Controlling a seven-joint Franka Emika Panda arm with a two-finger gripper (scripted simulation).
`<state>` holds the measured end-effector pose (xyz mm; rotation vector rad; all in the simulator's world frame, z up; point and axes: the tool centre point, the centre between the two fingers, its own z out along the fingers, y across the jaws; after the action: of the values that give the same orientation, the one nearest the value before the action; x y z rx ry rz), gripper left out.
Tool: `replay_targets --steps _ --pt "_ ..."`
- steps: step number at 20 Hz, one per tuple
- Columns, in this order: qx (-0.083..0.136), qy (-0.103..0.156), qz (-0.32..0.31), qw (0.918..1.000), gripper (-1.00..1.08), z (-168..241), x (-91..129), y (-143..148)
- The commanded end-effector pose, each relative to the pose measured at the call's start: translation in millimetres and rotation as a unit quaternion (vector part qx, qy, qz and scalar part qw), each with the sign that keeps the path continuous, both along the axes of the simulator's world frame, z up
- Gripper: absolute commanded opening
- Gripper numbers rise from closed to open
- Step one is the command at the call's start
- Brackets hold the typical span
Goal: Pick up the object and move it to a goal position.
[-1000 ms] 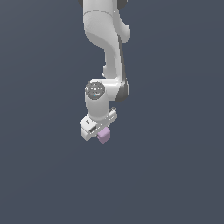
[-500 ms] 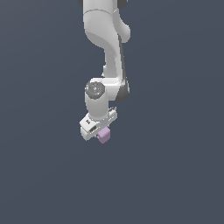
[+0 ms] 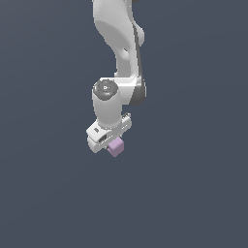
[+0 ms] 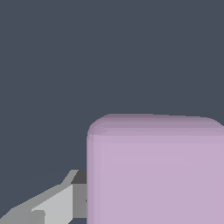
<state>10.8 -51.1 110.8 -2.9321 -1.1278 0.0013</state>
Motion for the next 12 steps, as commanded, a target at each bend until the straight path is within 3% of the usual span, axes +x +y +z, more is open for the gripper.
replay_targets --steps 1,12 --pt "0.000 -0.001 0.000 1.0000 -1.00 20 4 3" --pt "0.000 -0.001 0.001 1.0000 -1.00 131 29 18"
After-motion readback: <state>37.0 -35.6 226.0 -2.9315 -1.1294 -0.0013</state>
